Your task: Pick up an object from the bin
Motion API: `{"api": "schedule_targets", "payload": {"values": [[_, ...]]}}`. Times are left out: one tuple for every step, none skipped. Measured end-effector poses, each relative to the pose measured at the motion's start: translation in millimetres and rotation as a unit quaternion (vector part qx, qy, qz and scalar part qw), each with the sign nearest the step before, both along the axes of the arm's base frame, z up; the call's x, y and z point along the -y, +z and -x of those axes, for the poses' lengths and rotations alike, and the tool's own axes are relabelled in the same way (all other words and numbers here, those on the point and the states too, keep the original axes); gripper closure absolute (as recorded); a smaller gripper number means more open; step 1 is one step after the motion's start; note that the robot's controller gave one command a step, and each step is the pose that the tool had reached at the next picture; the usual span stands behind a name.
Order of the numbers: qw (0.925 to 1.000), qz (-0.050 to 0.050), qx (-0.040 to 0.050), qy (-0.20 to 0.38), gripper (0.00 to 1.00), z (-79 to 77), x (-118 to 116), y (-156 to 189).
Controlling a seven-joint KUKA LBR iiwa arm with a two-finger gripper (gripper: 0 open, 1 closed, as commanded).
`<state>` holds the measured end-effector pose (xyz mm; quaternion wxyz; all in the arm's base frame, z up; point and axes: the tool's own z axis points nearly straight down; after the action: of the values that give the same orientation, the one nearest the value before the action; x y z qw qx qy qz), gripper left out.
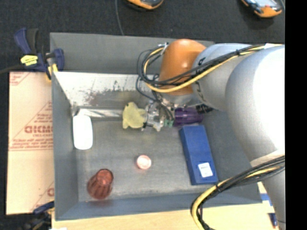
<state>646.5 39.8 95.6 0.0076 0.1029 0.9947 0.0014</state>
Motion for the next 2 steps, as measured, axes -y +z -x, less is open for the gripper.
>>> {"api": "schedule_targets", "payload": {"values": [[1.0, 0.0, 0.0009, 0.001, 1.0, -0.6, 0.5, 29.9], [1.0, 0.0, -0.0011, 0.001, 1.0, 0.3, 0.6, 65.8]]}}
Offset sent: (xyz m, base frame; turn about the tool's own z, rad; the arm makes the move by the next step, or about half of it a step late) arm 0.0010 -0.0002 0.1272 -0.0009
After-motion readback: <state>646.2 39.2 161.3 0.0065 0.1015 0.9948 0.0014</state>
